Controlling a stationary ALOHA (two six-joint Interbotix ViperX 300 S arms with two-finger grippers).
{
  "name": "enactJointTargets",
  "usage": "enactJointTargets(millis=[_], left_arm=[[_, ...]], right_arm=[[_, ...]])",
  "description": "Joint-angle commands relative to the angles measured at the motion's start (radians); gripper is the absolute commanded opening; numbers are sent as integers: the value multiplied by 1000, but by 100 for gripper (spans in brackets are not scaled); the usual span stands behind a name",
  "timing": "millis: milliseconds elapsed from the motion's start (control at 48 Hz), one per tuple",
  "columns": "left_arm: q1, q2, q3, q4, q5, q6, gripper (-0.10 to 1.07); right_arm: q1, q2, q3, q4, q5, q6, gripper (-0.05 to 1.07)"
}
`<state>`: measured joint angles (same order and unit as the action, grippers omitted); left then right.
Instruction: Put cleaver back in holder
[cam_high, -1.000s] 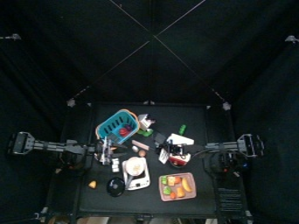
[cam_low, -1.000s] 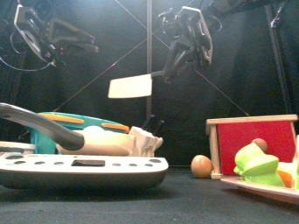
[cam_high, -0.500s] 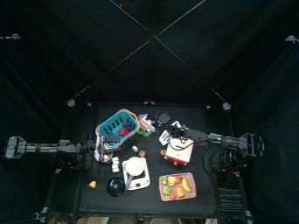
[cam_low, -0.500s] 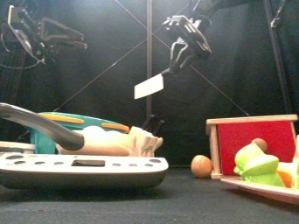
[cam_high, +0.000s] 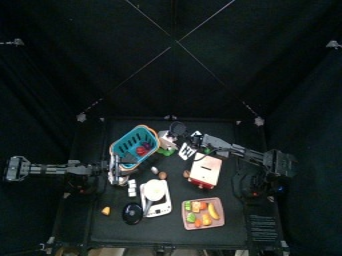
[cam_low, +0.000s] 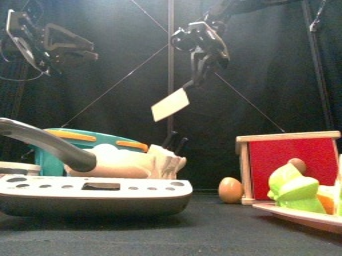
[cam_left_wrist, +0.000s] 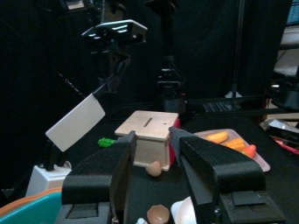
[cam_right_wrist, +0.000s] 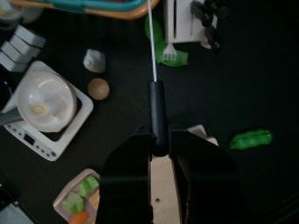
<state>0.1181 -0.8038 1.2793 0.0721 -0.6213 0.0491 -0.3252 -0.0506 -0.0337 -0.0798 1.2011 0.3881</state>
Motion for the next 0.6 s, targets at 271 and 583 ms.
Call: enactJointTargets(millis=[271,583], left_arm=[[-3,2,-3,-2,-5,-2,76],[-3,2,2,-2,-5,0,76]], right_arm=[[-109,61,-52,78,71,-91,40],[-118,77,-55,98,75,-97,40]])
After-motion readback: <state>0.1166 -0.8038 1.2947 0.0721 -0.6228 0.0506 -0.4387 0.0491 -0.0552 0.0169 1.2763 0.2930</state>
